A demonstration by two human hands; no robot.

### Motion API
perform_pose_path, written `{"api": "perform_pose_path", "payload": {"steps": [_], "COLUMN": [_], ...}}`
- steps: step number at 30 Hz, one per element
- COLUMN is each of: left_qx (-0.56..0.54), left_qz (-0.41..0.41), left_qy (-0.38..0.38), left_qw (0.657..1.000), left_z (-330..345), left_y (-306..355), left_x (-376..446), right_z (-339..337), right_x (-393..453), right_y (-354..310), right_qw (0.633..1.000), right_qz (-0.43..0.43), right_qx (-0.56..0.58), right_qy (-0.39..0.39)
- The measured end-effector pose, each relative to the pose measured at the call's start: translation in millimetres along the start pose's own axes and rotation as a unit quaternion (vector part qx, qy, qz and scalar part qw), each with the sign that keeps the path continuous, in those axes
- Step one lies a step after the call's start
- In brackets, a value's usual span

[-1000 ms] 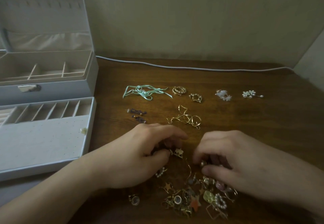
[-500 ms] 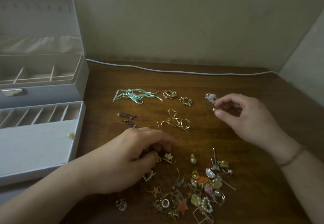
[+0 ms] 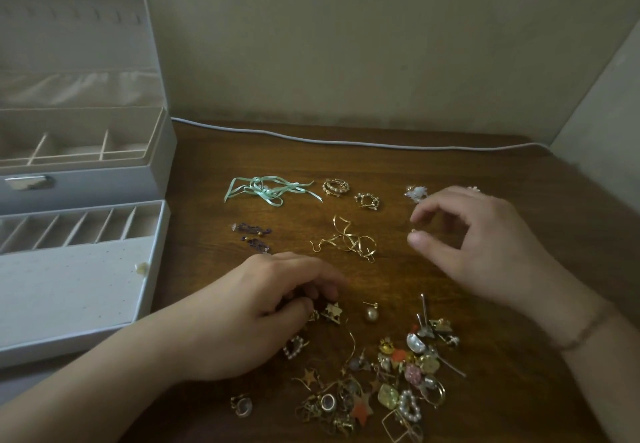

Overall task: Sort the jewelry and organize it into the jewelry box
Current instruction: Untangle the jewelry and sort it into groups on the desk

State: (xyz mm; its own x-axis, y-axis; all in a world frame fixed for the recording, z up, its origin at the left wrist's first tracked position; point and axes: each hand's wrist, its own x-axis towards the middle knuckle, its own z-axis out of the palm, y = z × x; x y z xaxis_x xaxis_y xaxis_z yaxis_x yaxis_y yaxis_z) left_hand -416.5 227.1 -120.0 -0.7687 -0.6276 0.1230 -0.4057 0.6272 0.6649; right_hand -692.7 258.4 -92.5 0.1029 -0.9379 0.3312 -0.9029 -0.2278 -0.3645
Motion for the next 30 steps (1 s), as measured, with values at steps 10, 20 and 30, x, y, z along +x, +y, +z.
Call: {"api": "perform_pose_path", "payload": {"steps": [10,20,30], "left_qx": [0.003,-0.025,-0.206], "left_qz": [0.032,0.034,-0.028], "left_qy": [0.014,0.049,0.2], "left_qw": [0.999,0.998,0.958], "left_z": [1,7,4], "left_y": [-2,-5,-9], "left_x": [4,2,5], "right_z": [18,-11,5], "right_x": [-19,-1,8], "right_y": [-47,5,24], "right_qw": [0.975,0.997,0.987], "right_qz": [-0.141,0.068,0.13], "right_qx": [-0.067,0.025,-0.039], "right_qy": [-0.158,0.027,-0.082]}}
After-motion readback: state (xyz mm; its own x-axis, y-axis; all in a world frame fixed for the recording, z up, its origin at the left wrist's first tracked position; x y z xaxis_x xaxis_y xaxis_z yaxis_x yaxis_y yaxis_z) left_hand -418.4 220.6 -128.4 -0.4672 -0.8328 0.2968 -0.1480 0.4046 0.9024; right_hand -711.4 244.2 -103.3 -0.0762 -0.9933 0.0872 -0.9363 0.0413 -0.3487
